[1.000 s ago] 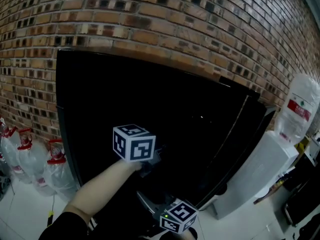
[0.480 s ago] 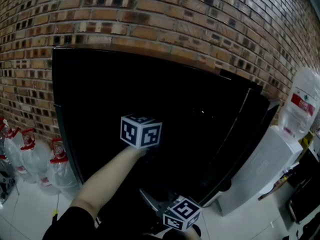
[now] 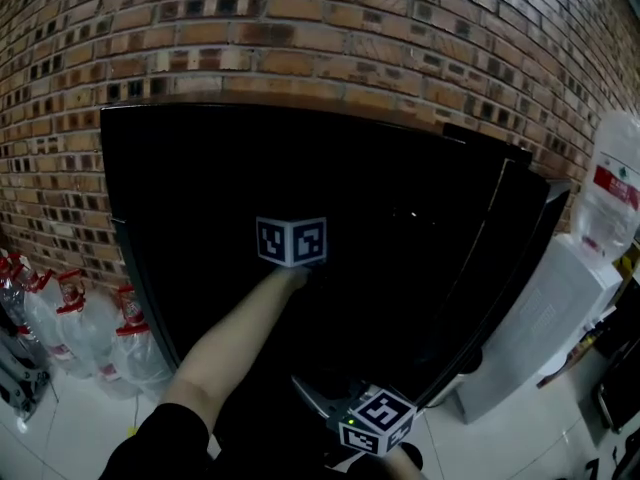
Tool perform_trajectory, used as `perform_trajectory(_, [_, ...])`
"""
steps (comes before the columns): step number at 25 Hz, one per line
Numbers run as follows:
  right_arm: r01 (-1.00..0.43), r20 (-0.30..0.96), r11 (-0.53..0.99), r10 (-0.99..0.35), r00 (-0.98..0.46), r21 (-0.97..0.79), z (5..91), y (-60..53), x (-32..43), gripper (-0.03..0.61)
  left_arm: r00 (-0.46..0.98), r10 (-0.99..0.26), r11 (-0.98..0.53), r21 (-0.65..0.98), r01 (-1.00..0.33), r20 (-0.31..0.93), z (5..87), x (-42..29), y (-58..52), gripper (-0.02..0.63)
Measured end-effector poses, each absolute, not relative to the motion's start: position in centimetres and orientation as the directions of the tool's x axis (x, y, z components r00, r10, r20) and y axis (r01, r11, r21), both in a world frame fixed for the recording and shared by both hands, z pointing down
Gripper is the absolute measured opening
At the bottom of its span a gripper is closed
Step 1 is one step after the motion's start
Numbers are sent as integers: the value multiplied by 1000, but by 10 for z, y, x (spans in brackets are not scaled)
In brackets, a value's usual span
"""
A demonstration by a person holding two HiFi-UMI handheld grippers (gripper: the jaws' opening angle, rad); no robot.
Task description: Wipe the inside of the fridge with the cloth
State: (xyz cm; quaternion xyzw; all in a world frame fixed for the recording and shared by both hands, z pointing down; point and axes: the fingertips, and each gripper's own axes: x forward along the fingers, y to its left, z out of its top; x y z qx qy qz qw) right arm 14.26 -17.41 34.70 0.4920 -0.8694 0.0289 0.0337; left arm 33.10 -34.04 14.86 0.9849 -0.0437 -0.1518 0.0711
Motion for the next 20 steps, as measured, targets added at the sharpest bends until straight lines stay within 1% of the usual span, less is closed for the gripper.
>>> perform_trajectory(6, [-855,97,517,-850,-517,-29,351,-174,144,46,940,-178,-975,183,-128,-291,155,345,-366,57])
perform_trajectory(13, [-852,100,521,-847,-523,-40,352,-175,145,46,922,-273,-961,116,-251,-275,161,352,-377,57])
perform_trajectory(17, [-864,99,502,-859,-502,-29,351,-171,147,46,919,-289,-956,132,-262,-269,167,355,-387,57])
perform_trajectory(20, [-870,92,491,-866,-492,-30,351,-164,150,46,914,-290,-957,102,-272,-283,166,354,-386,57])
